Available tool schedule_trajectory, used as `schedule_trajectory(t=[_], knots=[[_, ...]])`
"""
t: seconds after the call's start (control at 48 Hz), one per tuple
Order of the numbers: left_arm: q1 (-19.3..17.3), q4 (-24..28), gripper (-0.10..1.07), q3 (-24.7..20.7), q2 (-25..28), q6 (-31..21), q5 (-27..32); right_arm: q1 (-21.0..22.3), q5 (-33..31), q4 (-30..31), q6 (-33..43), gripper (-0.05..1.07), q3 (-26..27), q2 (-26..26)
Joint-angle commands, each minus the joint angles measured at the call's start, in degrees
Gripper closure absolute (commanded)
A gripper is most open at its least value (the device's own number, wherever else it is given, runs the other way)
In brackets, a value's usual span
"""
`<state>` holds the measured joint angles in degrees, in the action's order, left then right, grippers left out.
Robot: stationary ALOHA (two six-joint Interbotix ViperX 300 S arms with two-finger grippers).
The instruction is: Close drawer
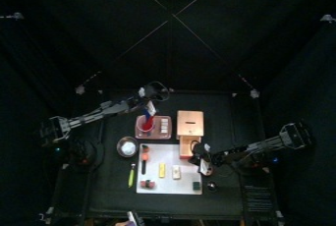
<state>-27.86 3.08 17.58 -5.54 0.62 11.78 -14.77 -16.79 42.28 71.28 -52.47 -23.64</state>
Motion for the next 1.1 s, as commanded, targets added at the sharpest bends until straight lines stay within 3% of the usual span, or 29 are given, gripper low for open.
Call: schedule_trajectory(t=[0.0,0.229,0.458,0.708,1.083], knots=[[-0.18,1.85,0.96,-7.73,6.24,0.00,1.14,-0.70,0.26,-1.23,0.00,0.64,0.44,-0.26],[-0.09,6.68,0.96,-20.04,18.98,0.00,7.03,-1.58,0.26,-2.46,0.00,0.64,-0.44,0.70],[-0.09,7.03,0.96,-29.27,27.77,0.09,12.92,-1.67,0.26,-2.90,-0.09,0.64,-0.70,1.76],[0.44,4.75,0.96,-31.99,31.46,3.34,14.94,-1.67,0.26,-2.81,-0.09,0.64,-0.79,3.25],[2.46,-7.29,0.96,-31.11,32.08,16.00,20.39,-1.76,0.26,-2.90,-0.09,0.64,-0.70,3.96]])
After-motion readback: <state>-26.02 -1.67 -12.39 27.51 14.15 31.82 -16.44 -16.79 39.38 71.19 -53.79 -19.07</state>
